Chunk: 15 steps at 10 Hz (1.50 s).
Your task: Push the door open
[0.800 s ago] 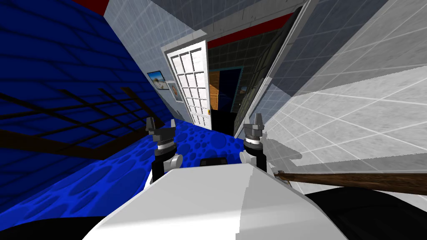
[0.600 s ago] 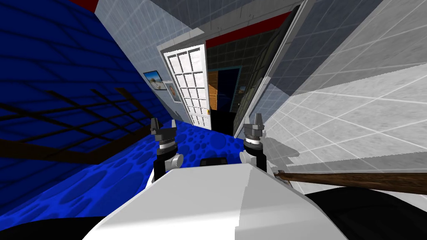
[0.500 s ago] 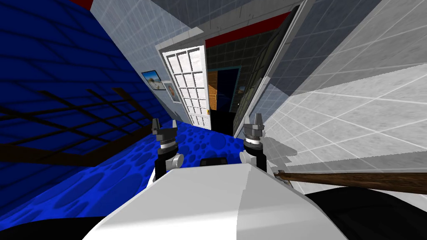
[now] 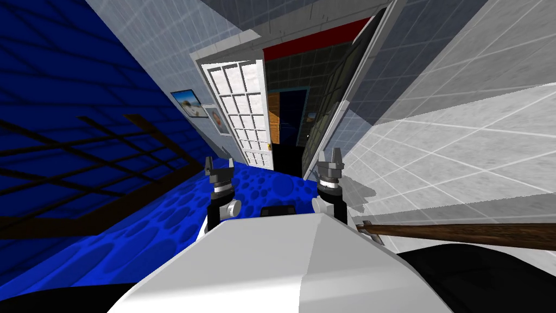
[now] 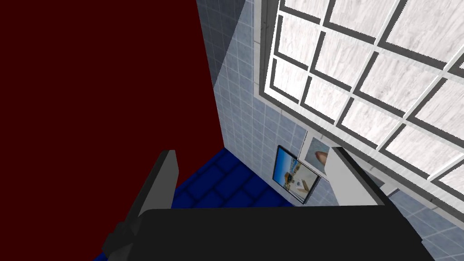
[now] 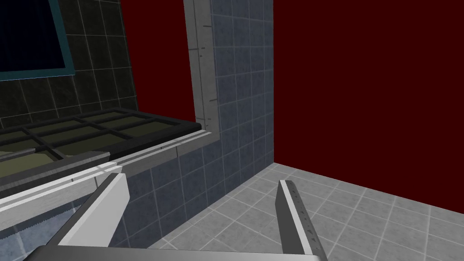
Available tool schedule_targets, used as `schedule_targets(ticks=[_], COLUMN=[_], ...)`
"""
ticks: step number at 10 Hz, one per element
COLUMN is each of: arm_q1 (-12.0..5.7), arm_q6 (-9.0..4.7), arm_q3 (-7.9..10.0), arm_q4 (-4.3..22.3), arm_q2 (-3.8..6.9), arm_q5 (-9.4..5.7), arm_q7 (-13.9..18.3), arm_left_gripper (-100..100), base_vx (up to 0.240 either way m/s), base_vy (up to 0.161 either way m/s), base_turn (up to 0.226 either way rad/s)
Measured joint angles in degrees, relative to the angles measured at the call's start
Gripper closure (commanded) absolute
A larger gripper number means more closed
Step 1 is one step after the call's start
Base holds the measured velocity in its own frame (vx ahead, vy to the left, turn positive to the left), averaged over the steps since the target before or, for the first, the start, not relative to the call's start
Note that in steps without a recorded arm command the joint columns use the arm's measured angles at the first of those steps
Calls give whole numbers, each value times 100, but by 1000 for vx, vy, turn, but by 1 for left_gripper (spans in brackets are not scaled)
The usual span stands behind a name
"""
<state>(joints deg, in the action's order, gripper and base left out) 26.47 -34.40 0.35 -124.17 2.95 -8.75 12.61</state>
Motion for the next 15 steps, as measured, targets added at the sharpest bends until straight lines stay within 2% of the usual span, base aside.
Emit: schedule_targets(ticks=[3, 9, 12, 15], arm_q1=[-118, -373, -509, -656], arm_q6=[-103, -227, -373, -428], arm_q3=[-34, -85, -138, -160], arm_q4=[365, 1069, 1548, 1950], arm_q2=[41, 129, 166, 212], arm_q5=[-137, -477, -652, -859], arm_q7=[210, 705, 983, 1279], arm_left_gripper=[-100, -100, -100, -100], base_vx=[80, 78, 97, 73], base_vy=[38, 56, 59, 70], base_turn=[-116, -124, -169, -147])
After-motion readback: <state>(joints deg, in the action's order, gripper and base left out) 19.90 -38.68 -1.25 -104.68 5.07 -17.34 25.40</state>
